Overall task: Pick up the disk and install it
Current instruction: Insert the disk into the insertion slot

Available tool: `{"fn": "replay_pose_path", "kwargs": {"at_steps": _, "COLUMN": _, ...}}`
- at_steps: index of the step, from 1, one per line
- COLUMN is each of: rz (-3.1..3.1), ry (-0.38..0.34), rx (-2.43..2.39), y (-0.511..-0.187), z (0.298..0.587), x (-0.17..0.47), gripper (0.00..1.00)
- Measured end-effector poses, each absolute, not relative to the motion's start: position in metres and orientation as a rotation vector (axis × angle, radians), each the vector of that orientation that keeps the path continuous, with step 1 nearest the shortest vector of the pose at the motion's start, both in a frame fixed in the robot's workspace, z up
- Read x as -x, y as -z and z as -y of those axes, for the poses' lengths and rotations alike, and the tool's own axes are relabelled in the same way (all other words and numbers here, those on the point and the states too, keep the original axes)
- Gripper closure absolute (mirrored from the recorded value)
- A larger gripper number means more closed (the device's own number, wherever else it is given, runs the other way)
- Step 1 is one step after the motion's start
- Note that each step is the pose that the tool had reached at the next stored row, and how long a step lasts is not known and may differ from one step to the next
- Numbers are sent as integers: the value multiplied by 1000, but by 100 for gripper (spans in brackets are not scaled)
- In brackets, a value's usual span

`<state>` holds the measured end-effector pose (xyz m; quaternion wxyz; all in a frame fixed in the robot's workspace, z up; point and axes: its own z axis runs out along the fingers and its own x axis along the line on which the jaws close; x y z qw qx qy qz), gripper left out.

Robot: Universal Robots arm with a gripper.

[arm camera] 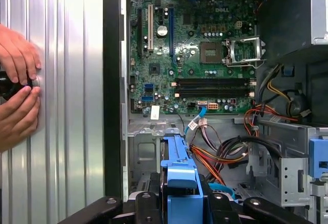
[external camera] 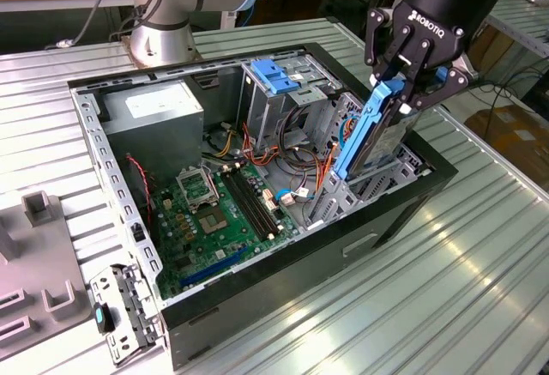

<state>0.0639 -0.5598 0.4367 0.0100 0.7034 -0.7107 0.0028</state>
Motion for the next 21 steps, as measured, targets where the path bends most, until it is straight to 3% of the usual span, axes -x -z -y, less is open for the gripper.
{"fn": "replay_pose_path", "kwargs": {"at_steps": 21, "rz": 2219, "ry": -9, "rx": -2196, "y": -421, "z": 560, "x": -64, "gripper": 63}}
